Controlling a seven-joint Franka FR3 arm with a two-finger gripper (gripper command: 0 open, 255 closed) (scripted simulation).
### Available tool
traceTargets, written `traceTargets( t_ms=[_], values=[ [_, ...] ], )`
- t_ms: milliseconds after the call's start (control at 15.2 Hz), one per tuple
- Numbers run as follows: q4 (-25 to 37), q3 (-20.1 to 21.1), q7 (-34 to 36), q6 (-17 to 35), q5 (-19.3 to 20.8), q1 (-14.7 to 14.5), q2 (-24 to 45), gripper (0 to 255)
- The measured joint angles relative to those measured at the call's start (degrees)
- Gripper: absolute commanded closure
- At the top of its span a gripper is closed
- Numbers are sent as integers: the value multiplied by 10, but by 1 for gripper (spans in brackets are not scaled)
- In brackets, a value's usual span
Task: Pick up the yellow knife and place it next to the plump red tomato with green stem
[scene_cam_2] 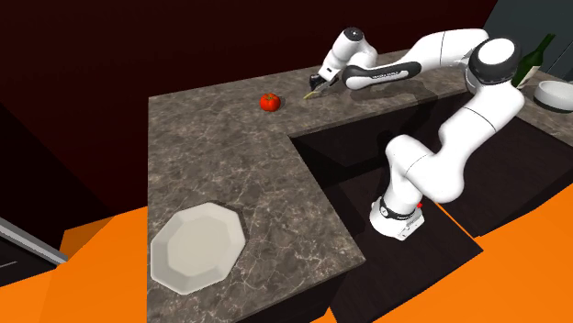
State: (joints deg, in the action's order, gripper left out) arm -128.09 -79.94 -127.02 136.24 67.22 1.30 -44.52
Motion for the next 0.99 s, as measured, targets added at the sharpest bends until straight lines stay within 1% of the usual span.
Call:
traceTargets(
  t_ms=[264, 528, 594, 792, 924, 990],
  values=[
    [-14, -26, 16, 24, 23, -7, 4, 255],
    [-18, -63, 33, 48, 48, -27, 8, 255],
    [-23, -68, 39, 54, 55, -28, 10, 255],
    [-23, -99, 56, 72, 76, -48, 12, 255],
    [-26, -114, 65, 81, 89, -55, 13, 255],
    [-24, -127, 71, 87, 98, -64, 13, 255]
  ],
)
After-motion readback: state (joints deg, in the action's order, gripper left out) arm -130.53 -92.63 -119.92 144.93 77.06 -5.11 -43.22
